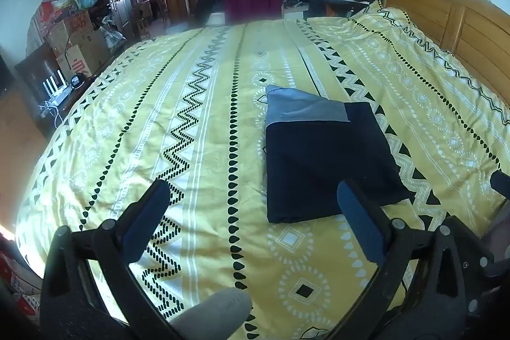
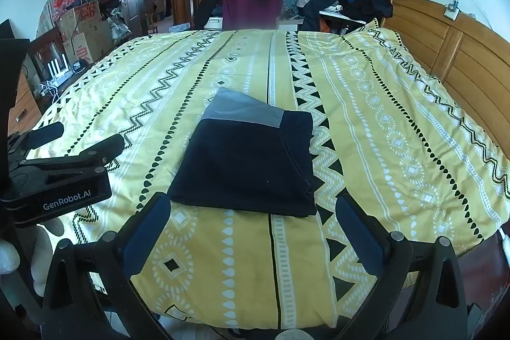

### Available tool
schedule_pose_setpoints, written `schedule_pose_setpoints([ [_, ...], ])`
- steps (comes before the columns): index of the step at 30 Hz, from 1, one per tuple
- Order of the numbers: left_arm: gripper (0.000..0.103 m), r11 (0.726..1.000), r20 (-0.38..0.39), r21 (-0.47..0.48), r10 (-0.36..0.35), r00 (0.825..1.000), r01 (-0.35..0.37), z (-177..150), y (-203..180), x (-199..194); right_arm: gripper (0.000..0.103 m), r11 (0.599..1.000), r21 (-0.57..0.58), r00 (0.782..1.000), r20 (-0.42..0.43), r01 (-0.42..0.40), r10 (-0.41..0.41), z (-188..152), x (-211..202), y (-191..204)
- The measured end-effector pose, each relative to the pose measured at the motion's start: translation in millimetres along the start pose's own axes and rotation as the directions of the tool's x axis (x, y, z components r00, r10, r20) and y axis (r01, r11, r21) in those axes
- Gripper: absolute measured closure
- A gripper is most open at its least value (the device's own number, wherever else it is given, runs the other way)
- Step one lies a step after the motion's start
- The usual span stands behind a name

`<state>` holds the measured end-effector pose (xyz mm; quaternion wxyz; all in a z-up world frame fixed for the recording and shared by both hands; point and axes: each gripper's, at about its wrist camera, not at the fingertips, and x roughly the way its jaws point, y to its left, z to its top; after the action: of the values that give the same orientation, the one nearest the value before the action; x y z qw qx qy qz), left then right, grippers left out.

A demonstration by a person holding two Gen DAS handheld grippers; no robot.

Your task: Fold small clothes

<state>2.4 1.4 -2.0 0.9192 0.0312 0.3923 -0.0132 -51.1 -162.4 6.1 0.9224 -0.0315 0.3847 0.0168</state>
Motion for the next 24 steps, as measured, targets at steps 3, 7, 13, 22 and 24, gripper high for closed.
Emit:
schedule_pose_setpoints([
  [3,0.000,1.000,0.021,0.026,0.011,1.000,-0.012,-5.5,-2.0,1.5,0.000,1.000,-0.004,1.000,0.000,-0.001,0.001,0.2,-0.3,1.7],
  [7,0.000,1.000,0.017,0.024,0.012,1.000,-0.012,-10.1,-0.6,0.8,0.000,1.000,-0.003,1.000,0.000,-0.001,0.001,0.8,-0.7,4.2],
  [13,0.000,1.000,0.014,0.022,0.013,1.000,-0.013,-13.5,-2.7,-2.4,0.000,1.000,0.004,1.000,-0.005,-0.007,0.007,-2.5,4.8,-1.4],
  [22,0.000,1.000,0.005,0.026,0.010,1.000,-0.010,-8.9,-3.1,1.1,0.000,1.000,0.002,1.000,-0.007,-0.005,0.005,-3.5,3.9,0.9],
  [24,0.000,1.000,0.005,0.024,0.009,1.000,-0.009,-9.6,-3.0,0.7,0.000,1.000,0.002,1.000,-0.006,-0.003,0.003,-3.4,3.7,1.1],
])
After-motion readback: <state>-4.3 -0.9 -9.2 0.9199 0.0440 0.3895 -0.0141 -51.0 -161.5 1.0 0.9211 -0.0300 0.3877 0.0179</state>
